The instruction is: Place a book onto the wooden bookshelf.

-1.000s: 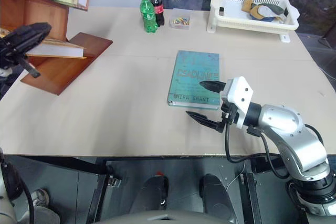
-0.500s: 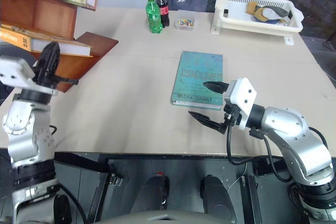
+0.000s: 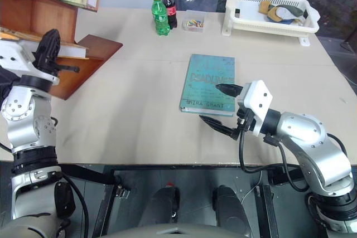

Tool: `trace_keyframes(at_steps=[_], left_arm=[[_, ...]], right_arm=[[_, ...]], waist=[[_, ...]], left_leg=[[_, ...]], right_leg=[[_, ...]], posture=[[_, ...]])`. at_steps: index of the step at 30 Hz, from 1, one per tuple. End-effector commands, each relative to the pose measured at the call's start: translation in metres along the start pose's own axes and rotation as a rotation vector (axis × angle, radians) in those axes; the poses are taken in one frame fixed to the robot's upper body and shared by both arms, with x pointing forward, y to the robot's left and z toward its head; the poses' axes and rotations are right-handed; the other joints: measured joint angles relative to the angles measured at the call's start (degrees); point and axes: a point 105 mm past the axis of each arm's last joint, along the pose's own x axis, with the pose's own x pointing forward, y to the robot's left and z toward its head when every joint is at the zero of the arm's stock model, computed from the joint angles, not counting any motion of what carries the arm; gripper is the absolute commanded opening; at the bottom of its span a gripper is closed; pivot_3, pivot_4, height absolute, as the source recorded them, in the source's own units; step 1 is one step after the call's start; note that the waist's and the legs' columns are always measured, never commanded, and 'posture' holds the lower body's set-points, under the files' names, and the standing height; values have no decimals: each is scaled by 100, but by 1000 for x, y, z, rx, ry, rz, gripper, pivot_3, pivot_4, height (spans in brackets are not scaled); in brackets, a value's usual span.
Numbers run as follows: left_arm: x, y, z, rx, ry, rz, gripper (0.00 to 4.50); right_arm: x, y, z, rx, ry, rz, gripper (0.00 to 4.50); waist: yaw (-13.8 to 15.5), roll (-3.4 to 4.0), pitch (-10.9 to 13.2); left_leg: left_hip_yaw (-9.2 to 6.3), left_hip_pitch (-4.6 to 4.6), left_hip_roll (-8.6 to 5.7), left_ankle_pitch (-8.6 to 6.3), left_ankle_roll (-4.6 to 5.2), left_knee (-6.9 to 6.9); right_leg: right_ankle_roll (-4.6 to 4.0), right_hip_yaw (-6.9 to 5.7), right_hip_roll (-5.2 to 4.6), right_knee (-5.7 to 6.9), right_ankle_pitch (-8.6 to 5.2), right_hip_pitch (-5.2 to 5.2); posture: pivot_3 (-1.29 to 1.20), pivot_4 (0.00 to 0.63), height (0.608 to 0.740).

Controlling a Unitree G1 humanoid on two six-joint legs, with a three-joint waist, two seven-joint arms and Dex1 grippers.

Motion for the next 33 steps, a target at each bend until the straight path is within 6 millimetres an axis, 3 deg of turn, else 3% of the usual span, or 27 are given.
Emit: trace_keyframes(at_steps=[1, 6, 13, 23, 33], left_arm=[[2, -7, 25, -23, -96, -90, 54], [-12, -50, 20, -169, -62, -316, 54], [-37, -75, -11, -226, 101, -386, 54], [-48, -83, -25, -259, 185, -396, 54], [-49, -92, -31, -236, 198, -386, 54]], right_arm=[[1, 4, 12, -31, -38, 7, 4500], [4, 3, 25, -14, -109, -14, 4500], [7, 1, 53, 28, -246, -26, 4500], [11, 1, 84, 103, -394, -19, 4500], [17, 1, 89, 113, -405, -21, 4500]], waist=[[7, 0, 0], [7, 1, 1], [2, 7, 4], [7, 14, 9], [10, 15, 10]], left_leg=[[-1, -2, 0, 0, 0, 0], [1, -7, -2, -1, -1, -1], [-2, -5, 1, -1, -1, -3], [-1, -7, 1, -1, 0, -4], [0, -9, 1, -1, 0, -14]], right_leg=[[0, -1, 0, -2, 0, 0], [-1, 0, -7, -11, 0, 0], [-23, -2, -4, -9, -14, -1], [-24, -1, -5, -13, -15, -2], [-25, -1, -6, -24, -15, -3]], posture=[[0, 150, 740], [0, 150, 740], [0, 150, 740], [0, 150, 740], [0, 150, 740]])
